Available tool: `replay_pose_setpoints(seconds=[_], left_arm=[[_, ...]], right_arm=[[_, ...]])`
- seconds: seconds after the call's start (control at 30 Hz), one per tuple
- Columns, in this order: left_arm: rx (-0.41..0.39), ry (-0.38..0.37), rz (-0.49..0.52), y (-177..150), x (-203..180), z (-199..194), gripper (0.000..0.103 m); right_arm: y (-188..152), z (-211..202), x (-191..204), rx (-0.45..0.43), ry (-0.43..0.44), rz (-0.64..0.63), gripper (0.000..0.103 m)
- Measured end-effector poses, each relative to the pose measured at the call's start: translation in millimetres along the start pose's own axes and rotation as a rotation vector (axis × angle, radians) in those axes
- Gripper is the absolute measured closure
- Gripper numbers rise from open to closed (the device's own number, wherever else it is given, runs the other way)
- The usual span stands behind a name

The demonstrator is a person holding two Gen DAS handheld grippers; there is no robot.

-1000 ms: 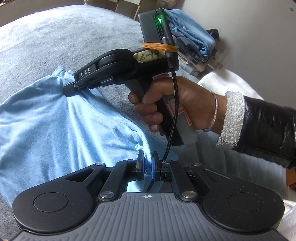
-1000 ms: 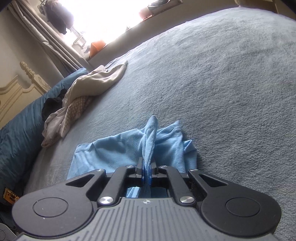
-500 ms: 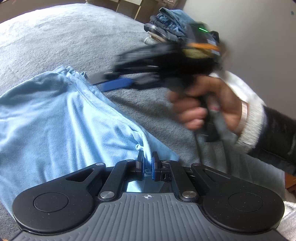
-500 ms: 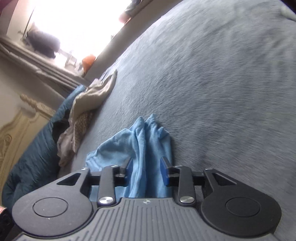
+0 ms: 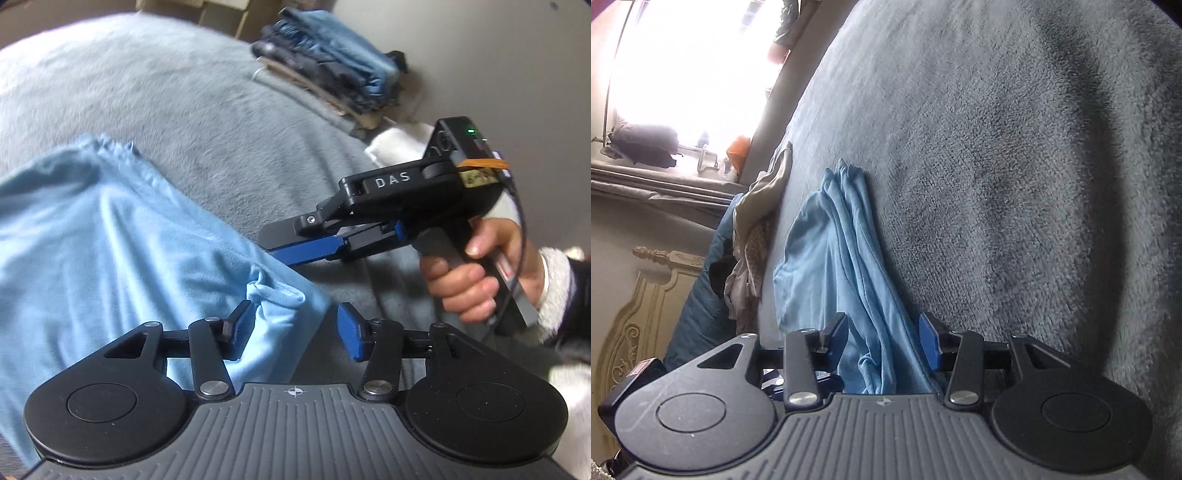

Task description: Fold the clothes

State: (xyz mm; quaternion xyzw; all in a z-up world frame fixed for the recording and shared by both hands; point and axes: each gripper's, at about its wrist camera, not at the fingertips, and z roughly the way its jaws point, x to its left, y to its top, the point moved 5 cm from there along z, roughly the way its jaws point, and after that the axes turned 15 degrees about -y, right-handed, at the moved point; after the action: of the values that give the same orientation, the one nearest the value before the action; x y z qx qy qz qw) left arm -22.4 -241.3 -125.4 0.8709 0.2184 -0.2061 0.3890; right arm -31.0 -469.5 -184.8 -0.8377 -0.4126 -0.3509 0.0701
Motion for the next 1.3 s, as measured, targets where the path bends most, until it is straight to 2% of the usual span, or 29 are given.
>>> replay_pose_setpoints(seconds=[0.13,0.3,0.37,0.47,0.63,0.73,0.83,1.0,1.03,1.07,1.13,1.2,1.3], left_arm=[[-0.008,0.043,0.009,-18,5,-36,0.053],[-0.047,0.144,-0.014,-56,15,-79,0.053],[-0.052,0.186,-0.009,-70,15,-87,0.053],[-0.055,0.235,0.008,-86,13,-91,0.053],[-0.049,0.283,0.097,-98,5,-86,0.054],[-0.038,0.298,0.149,-103,-1,-80,0.054],[-0.028,0.304,0.168,-109,-3,-76,0.054],[-0.013,0.307,0.152,-114,0,-71,0.054],[-0.009,0.308,0.145,-115,1,-70,0.054],[-0.005,0.309,0.138,-115,2,-70,0.054],[0.003,0.31,0.127,-116,4,-69,0.054],[0.012,0.312,0.119,-117,5,-67,0.054],[0.02,0.317,0.118,-118,6,-67,0.054]], right_arm=[[-5,-16,2,-0.029,-0.008,-0.009,0.058],[-15,-27,12,-0.042,-0.042,-0.039,0.06],[-21,-31,23,-0.064,-0.08,-0.091,0.063],[-30,-37,46,-0.131,-0.171,-0.244,0.07],[-53,-27,93,-0.213,-0.318,-0.582,0.08],[-67,-17,108,-0.227,-0.386,-0.755,0.083],[-78,-8,111,-0.223,-0.456,-0.874,0.083],[-82,-7,99,-0.211,-0.473,-0.874,0.085],[-83,-7,97,-0.208,-0.475,-0.872,0.096],[-83,-7,94,-0.206,-0.477,-0.87,0.1],[-85,-6,89,-0.201,-0.481,-0.865,0.1],[-81,-14,81,-0.22,-0.453,-0.796,0.1],[-71,-20,57,-0.204,-0.401,-0.621,0.1]])
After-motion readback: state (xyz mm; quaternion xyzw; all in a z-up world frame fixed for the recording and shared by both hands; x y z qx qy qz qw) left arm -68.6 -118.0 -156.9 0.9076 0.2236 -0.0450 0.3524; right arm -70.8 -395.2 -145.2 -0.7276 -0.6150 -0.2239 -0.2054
